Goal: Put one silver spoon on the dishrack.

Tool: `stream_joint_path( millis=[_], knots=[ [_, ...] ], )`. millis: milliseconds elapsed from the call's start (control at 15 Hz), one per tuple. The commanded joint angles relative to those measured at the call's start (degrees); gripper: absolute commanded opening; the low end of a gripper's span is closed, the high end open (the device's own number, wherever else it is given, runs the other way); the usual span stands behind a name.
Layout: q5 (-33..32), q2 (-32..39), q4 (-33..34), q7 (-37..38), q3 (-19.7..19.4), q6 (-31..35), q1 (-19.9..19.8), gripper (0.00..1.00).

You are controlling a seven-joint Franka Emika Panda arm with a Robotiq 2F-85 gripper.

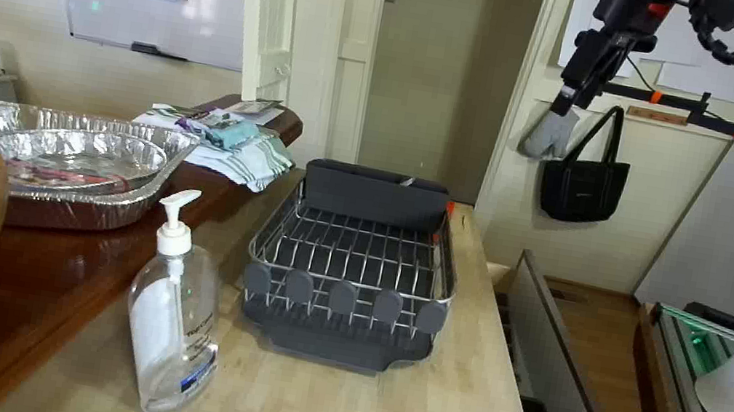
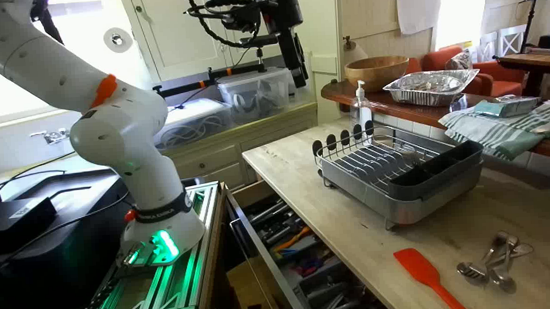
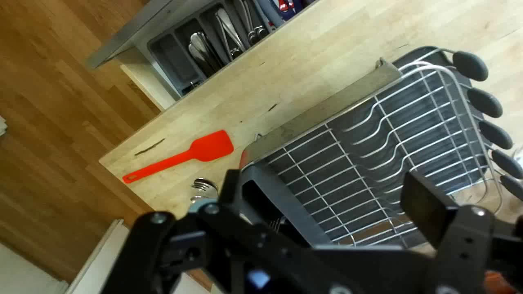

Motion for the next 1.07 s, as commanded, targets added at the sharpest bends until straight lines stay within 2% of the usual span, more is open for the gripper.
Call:
stream_joint_path(
  millis=[0, 467, 600, 1000],
  knots=[
    [-0.3, 0.1, 0.2, 0.2, -0.3, -0.2, 0.4, 1.0],
    [-0.3, 0.1, 0.2, 0.2, -0.3, -0.2, 0.4, 1.0],
    [0.0, 1.9, 1.1, 0.8, -1.3, 1.3, -0.6, 1.0],
    [1.4, 9.7, 4.8, -2.8, -10.5, 8.5, -4.9, 1.0]
  ],
)
